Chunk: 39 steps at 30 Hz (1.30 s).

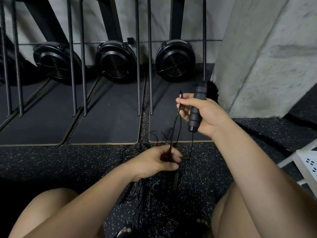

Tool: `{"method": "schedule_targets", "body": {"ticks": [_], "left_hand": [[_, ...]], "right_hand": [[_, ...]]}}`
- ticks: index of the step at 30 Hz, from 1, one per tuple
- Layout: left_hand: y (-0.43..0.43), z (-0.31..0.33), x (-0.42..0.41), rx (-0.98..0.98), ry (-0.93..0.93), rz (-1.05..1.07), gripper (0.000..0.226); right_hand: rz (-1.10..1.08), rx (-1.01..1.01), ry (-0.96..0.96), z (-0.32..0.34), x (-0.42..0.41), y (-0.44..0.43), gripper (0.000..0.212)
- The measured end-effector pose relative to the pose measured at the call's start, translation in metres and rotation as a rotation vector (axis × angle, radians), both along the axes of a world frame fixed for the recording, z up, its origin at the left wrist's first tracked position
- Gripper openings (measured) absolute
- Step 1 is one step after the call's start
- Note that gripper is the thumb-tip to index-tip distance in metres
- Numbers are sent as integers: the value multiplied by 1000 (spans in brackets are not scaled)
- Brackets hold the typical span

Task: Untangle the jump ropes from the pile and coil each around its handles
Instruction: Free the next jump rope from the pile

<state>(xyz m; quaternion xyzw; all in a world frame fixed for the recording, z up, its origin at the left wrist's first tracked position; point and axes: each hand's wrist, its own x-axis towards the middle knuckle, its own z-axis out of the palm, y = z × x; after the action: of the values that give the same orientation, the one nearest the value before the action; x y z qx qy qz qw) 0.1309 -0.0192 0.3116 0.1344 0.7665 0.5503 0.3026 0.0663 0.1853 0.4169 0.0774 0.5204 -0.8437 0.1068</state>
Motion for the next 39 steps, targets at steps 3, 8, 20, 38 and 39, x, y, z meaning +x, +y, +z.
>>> {"method": "schedule_targets", "body": {"ticks": [3,8,20,38,39], "left_hand": [[0,-7,1,-98,65,4,22],[0,-6,0,-95,71,49,14],[-10,12,-12,314,-7,403,16],[-43,41,-29,554,22,689,33],[-44,41,-29,556,22,692,34]], "right_hand": [[-34,-19,2,0,-3,2,32],[-59,-3,-4,-4,-6,1,32],[3,428,-13,-25,-7,-6,19],[224,686,228,-42,31,-71,26],[220,696,233,-41,32,-71,25]]}}
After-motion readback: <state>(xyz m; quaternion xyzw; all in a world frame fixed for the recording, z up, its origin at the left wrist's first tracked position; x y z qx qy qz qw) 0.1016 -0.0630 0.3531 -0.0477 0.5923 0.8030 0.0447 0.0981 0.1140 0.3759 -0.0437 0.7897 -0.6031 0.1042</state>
